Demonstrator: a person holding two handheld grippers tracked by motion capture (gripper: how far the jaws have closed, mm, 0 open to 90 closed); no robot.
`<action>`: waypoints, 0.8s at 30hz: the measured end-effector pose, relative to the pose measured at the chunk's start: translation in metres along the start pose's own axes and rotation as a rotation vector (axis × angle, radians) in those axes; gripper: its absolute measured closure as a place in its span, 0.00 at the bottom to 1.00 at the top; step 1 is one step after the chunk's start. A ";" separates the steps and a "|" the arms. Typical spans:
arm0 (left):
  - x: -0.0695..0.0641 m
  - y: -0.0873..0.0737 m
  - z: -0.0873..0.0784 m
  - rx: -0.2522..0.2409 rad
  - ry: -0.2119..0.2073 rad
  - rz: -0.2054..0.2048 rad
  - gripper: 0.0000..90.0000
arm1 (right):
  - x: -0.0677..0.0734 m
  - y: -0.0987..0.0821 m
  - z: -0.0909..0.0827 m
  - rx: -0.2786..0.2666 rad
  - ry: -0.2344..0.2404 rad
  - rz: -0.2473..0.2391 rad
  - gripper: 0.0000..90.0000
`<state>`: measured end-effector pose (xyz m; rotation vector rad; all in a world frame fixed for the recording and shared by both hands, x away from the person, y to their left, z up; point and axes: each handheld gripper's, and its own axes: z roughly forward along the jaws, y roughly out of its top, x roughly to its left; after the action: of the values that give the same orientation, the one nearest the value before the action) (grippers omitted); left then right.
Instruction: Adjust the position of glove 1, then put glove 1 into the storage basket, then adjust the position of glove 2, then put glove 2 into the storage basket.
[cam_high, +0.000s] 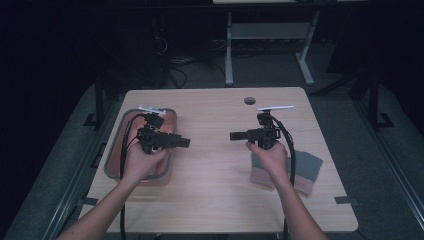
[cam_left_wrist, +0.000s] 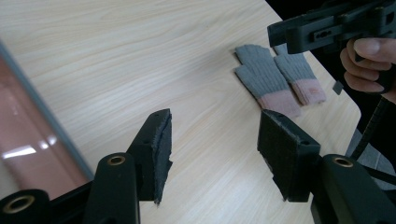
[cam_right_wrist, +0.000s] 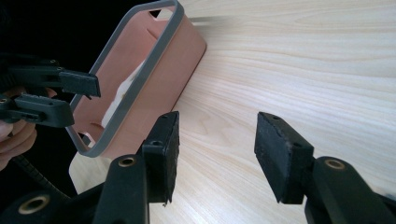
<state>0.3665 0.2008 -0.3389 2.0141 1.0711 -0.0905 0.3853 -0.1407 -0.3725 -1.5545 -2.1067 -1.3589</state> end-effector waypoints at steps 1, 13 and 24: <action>-0.001 0.000 0.002 0.000 -0.004 -0.002 0.49 | -0.001 -0.001 -0.001 -0.001 0.004 0.009 0.55; -0.020 0.005 0.018 0.009 -0.045 0.033 0.46 | -0.017 -0.014 -0.019 0.000 -0.027 0.015 0.54; -0.030 0.007 0.031 0.015 -0.065 0.049 0.45 | -0.032 -0.024 -0.037 -0.017 -0.054 0.032 0.54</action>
<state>0.3618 0.1576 -0.3416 2.0358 0.9824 -0.1380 0.3660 -0.1906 -0.3849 -1.6415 -2.0972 -1.3425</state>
